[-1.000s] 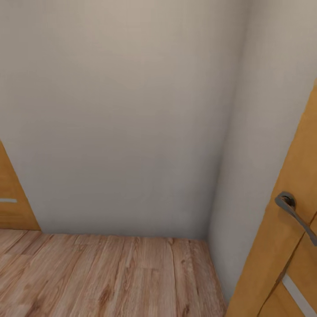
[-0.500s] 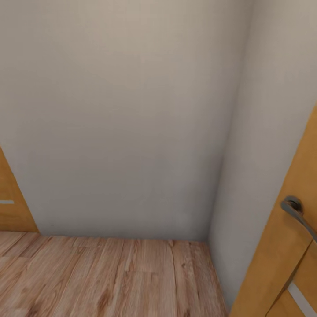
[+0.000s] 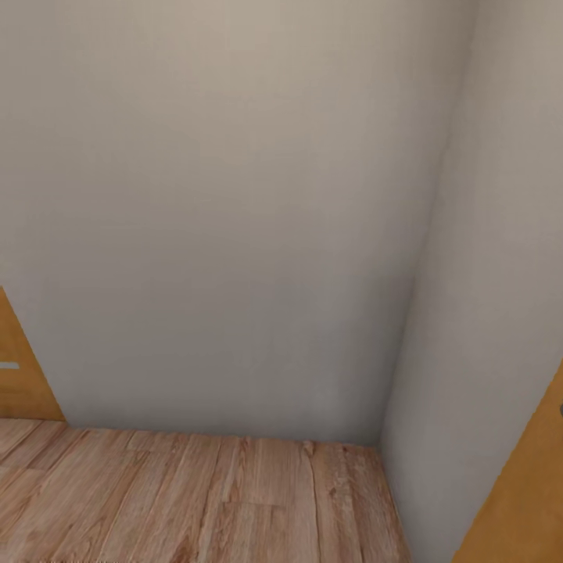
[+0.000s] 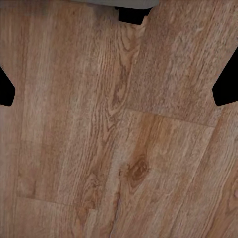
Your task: Move the two storage containers from the living room to the garage. In the garage, place one container on the floor and stack the other container on top of it (either order is fine).
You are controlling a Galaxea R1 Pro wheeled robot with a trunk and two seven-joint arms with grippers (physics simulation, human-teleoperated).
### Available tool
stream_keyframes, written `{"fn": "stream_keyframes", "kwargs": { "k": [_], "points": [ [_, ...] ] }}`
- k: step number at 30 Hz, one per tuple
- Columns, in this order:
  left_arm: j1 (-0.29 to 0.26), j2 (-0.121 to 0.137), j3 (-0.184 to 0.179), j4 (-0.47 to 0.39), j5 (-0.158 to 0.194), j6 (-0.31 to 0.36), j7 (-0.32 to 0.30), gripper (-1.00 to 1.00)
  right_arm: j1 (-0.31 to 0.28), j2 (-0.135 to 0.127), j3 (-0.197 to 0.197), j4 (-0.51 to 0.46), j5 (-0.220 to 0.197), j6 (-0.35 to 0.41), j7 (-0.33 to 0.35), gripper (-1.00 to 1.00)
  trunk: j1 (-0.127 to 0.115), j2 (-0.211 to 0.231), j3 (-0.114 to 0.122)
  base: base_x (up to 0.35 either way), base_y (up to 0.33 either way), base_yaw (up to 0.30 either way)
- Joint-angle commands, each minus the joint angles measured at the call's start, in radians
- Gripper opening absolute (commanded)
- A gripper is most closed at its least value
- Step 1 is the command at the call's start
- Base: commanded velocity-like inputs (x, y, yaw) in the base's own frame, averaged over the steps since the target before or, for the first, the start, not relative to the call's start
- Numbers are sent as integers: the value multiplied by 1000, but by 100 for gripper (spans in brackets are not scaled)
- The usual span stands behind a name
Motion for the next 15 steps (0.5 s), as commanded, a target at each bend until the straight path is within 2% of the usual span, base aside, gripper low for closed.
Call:
{"fn": "stream_keyframes", "kwargs": {
  "k": [1,15],
  "points": [
    [-2,0,4,4,-2,-5,2,100,0,0,0,1,2,-4,1,100,0,-1,-1,34,0,251],
    [-2,-5,5,4,-3,-6,6,100,0,0,0,1,2,-4,1,100,0,-1,-1,5,0,291]
  ]
}}
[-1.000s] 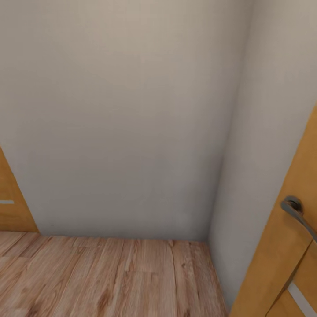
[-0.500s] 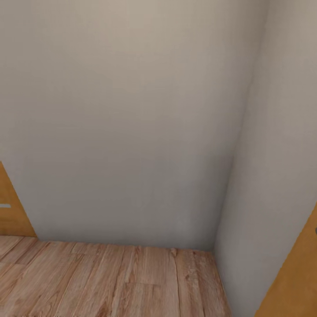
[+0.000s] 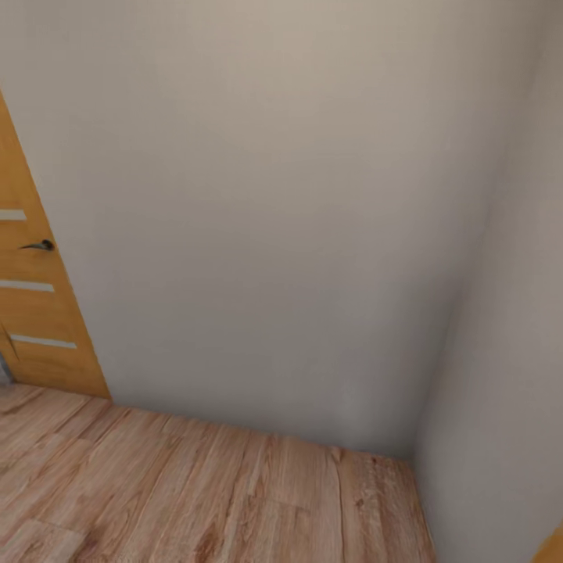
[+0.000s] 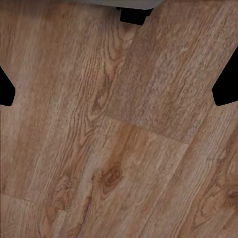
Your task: Move the two storage containers from the living room to the garage. In the garage, place one container on the floor and stack the other container on top of it (either order is fine).
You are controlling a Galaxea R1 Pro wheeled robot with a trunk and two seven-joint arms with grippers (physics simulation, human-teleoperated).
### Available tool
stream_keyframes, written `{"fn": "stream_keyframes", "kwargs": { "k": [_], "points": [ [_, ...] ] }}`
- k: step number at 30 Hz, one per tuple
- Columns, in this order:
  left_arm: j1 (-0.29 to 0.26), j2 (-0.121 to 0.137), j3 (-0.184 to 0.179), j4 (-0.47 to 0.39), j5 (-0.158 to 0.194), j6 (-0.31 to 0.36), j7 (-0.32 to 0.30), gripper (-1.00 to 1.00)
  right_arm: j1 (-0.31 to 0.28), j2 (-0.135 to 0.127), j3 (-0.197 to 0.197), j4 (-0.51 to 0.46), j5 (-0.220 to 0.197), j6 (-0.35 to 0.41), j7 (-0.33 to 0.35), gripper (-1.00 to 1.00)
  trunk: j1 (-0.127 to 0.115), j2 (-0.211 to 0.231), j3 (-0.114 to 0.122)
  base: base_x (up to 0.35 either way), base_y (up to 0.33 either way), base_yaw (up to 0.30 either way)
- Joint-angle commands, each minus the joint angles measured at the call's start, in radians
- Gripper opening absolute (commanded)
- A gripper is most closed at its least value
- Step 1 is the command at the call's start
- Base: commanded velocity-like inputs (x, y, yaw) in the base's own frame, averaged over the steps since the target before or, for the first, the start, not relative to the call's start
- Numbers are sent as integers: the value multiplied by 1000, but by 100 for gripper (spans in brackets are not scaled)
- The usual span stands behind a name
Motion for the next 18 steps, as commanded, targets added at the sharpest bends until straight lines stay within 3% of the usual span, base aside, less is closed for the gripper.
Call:
{"fn": "stream_keyframes", "kwargs": {
  "k": [1,10,18],
  "points": [
    [-2,0,3,4,-3,-5,2,100,0,0,0,1,1,-4,1,100,0,0,-1,0,0,297],
    [-2,0,3,4,-2,-4,1,100,0,0,0,1,1,-4,1,100,0,0,-1,7,0,297],
    [-2,7,3,4,-2,-4,-3,100,0,0,0,1,0,-4,1,100,0,0,-1,259,0,297]
  ]
}}
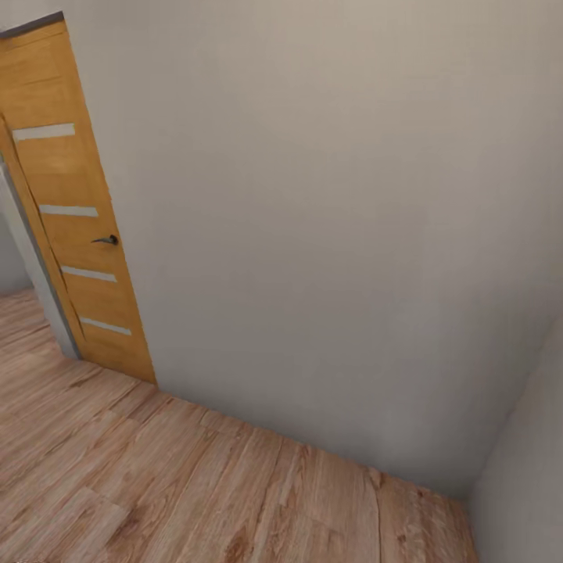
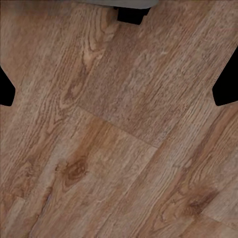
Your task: Move the two storage containers from the living room to the garage. In the garage, place one container on the floor and stack the other container on top of it (either order is fine).
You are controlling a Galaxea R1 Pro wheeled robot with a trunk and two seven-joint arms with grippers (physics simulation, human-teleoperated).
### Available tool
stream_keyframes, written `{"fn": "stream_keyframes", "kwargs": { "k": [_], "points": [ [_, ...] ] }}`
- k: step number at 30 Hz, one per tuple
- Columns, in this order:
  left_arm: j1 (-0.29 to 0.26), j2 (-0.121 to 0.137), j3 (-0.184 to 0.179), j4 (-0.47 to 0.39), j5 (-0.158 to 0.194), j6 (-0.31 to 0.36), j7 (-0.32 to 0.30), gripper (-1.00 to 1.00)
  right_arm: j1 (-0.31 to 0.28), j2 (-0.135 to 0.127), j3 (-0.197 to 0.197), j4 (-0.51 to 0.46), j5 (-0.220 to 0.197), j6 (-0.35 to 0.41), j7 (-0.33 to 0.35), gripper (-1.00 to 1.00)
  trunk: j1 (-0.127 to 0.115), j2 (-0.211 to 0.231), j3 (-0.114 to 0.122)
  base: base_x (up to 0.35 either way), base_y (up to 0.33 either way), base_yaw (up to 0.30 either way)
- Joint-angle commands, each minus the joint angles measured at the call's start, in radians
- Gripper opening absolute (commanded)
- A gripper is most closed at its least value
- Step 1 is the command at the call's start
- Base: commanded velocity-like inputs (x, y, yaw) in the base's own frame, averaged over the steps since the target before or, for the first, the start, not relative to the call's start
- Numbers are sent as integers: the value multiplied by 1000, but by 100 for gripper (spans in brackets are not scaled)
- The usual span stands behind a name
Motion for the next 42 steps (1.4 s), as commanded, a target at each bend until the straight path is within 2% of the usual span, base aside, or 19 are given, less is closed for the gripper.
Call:
{"fn": "stream_keyframes", "kwargs": {
  "k": [1,6,27,42],
  "points": [
    [-2,0,4,4,-2,-5,2,100,0,0,0,1,1,-4,1,100,1,0,-1,321,0,297],
    [-2,0,4,4,-2,-5,1,100,0,0,0,1,1,-4,0,100,1,0,-1,325,10,297],
    [-2,2,4,4,-2,-5,1,100,0,0,0,1,1,-4,0,100,1,0,-1,278,200,297],
    [-2,2,4,3,-2,-5,1,100,0,0,0,1,1,-4,0,100,1,0,-1,302,107,297]
  ]
}}
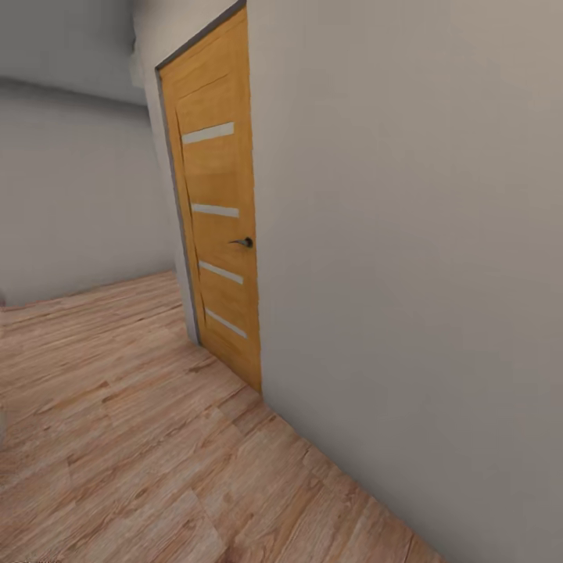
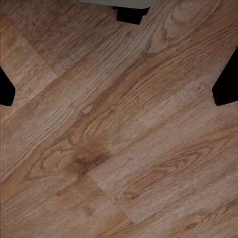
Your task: Move the two storage containers from the living room to the garage. In the garage, place one container on the floor and stack the other container on top of it (either order is fine).
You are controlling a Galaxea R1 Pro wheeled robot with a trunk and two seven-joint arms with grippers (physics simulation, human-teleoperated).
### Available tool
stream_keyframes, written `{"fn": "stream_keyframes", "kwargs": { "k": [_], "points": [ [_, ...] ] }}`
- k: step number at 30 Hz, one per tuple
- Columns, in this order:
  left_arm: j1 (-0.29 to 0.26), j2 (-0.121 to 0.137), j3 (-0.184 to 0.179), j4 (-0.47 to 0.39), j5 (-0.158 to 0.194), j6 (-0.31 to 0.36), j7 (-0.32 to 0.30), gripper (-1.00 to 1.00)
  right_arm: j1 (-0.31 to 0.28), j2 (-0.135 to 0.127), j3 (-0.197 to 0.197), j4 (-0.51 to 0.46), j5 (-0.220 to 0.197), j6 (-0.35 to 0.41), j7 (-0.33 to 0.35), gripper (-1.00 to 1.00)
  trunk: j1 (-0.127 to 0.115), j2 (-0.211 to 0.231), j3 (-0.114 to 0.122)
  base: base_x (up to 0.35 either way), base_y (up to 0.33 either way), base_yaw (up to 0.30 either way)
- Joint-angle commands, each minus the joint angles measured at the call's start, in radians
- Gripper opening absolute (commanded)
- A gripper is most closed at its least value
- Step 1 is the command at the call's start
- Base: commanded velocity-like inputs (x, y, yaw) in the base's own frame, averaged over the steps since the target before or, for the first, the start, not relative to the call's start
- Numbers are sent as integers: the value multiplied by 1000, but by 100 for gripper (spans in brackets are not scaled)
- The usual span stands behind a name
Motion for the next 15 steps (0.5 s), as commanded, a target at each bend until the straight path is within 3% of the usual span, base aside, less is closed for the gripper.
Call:
{"fn": "stream_keyframes", "kwargs": {
  "k": [1,15],
  "points": [
    [-2,0,4,4,-2,-5,2,100,0,0,0,1,1,-4,1,100,1,0,-1,309,80,297],
    [-2,0,3,4,-2,-4,2,100,0,0,0,1,1,-4,1,100,1,0,-1,312,15,297]
  ]
}}
